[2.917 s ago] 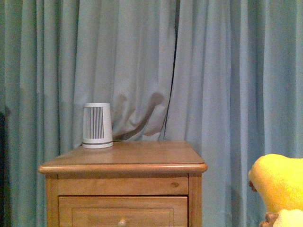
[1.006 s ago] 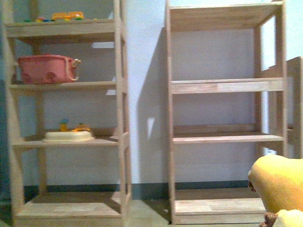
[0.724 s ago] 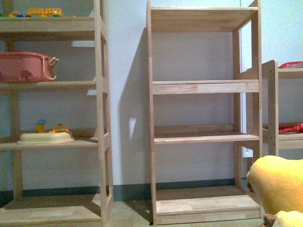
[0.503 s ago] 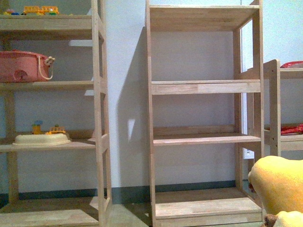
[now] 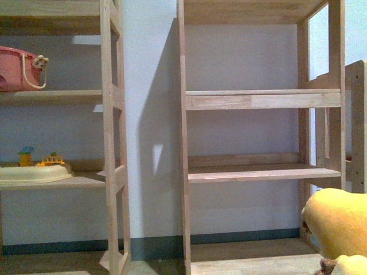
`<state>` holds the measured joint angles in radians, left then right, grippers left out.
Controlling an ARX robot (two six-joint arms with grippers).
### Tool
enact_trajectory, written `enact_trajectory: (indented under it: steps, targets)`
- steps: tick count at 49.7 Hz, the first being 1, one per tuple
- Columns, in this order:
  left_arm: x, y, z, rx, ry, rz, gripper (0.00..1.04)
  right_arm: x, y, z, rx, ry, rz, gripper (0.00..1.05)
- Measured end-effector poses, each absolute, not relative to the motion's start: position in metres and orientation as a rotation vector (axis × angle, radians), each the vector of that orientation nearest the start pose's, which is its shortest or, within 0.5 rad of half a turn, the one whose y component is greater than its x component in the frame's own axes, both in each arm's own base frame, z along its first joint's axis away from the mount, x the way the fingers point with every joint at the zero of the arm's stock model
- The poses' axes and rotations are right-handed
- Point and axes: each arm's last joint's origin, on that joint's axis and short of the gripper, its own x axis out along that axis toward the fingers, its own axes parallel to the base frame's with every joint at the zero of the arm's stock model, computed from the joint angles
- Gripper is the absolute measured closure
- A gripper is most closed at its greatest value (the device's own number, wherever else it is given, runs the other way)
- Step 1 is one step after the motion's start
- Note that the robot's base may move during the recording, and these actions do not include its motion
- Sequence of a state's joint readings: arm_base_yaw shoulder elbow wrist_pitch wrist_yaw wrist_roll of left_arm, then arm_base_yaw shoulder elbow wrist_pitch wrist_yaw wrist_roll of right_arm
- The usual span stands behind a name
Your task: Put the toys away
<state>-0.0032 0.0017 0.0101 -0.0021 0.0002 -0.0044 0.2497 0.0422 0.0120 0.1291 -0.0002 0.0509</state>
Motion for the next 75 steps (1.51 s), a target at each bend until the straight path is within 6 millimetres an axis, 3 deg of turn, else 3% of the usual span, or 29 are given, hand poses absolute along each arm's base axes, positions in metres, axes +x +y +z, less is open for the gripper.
enact_trajectory:
  steps: [75]
  targets:
    - [0.0972,-0.0003,0.1666,-0.004,-0.006,-0.003,0.06,0.0961,0.0245,0.1767,0.063,-0.091,0.252,0.85]
